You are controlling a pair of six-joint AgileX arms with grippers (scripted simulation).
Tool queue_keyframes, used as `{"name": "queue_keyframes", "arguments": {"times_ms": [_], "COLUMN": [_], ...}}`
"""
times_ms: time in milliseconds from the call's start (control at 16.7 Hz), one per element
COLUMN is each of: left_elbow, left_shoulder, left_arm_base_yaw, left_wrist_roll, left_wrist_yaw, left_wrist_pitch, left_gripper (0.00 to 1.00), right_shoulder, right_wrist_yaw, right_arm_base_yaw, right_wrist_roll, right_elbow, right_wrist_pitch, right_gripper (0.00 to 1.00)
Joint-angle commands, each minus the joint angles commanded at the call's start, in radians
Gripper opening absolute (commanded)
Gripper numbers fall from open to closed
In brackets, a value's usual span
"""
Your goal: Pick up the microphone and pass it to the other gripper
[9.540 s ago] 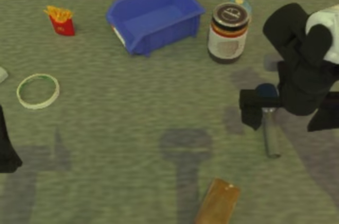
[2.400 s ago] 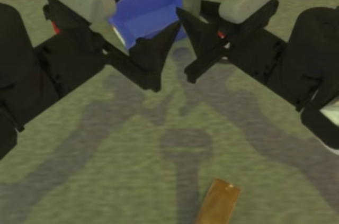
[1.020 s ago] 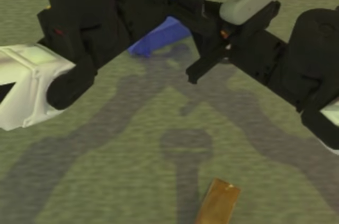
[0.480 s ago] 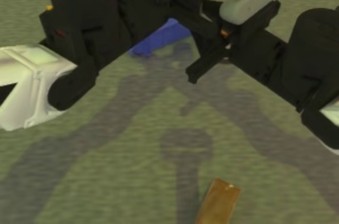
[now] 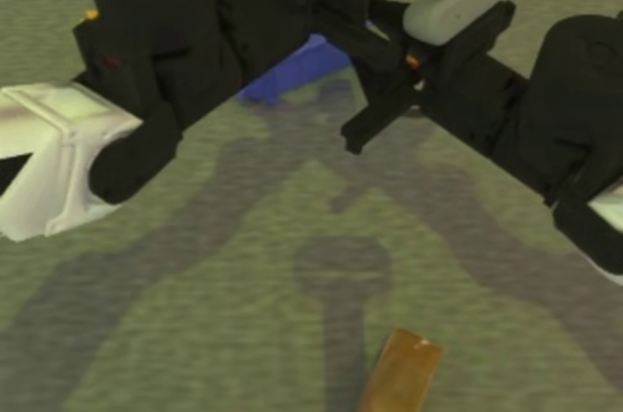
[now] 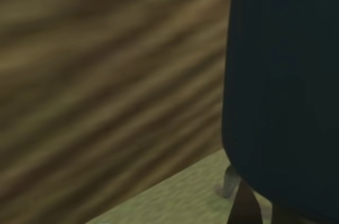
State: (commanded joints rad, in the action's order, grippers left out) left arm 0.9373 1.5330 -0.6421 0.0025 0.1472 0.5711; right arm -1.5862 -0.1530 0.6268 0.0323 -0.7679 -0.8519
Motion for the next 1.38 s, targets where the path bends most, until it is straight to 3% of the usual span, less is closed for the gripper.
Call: {"name": "queue_keyframes", "arguments": {"times_ms": [540,1140,1380], "left_elbow": [0.0,0.007,-0.031], "left_shoulder": [0.0,-0.008,-0.048], "left_arm_base_yaw": [0.0,0.002,0.066], "left_wrist_roll": [0.0,0.005,0.006], "left_wrist_yaw": [0.0,-0.005,0.049], "left_wrist_pitch": [0.0,-0.002,-0.009], "left_gripper": [0.0,0.0,0.0], "right_shoulder": [0.0,-0.005,0.11], "right_wrist_yaw": [0.0,0.001,-0.015], "right_arm_base_yaw": [0.0,-0.005,-0.022], "right_wrist_roll": [0.0,-0.002,-0.003], "right_elbow": [0.0,0.01,0.111], "right_wrist_pitch": [0.0,0.001,0.017], "right_gripper": [0.98,1.0,1.0]}}
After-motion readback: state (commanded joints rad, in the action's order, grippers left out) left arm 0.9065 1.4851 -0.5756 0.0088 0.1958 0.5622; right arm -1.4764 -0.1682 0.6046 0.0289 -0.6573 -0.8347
